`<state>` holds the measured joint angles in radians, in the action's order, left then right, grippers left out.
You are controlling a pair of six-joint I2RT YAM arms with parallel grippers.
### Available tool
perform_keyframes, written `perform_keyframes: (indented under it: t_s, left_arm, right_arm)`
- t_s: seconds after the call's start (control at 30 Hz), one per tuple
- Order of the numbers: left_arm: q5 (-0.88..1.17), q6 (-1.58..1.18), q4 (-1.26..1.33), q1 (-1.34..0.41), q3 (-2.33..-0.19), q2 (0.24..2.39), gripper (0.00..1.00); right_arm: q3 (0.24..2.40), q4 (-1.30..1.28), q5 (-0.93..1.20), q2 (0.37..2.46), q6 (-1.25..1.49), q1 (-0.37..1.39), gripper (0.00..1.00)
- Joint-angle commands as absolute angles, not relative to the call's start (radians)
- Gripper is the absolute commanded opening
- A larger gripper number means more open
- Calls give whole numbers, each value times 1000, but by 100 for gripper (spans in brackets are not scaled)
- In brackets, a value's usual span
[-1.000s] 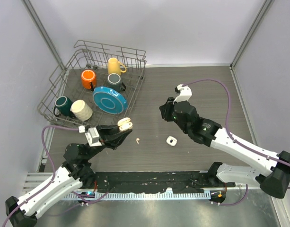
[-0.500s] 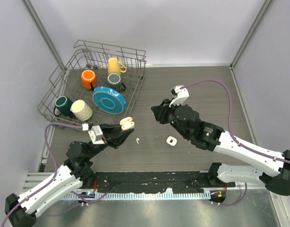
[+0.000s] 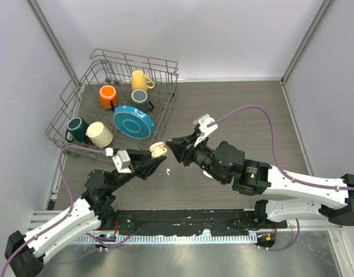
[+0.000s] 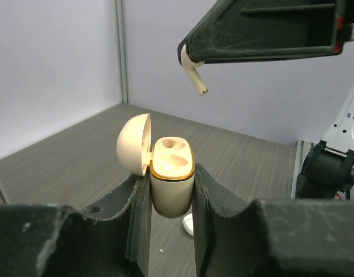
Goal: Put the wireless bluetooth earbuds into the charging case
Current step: Place the earbud in the charging case.
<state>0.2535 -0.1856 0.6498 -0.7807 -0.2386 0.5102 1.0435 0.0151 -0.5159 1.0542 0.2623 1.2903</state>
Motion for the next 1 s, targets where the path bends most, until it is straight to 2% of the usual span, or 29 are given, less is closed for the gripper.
perform_keyframes:
  t_s: [0.0,0.97]
  left_arm:
    - [245,-199,729,-779,-250,520,0]
    - [304,-218,736,-781,-284,528,0]
  right_arm:
    - [1081,120,-563,1089,164,1333,1]
    - [1034,167,-561,1140,135,1348,1]
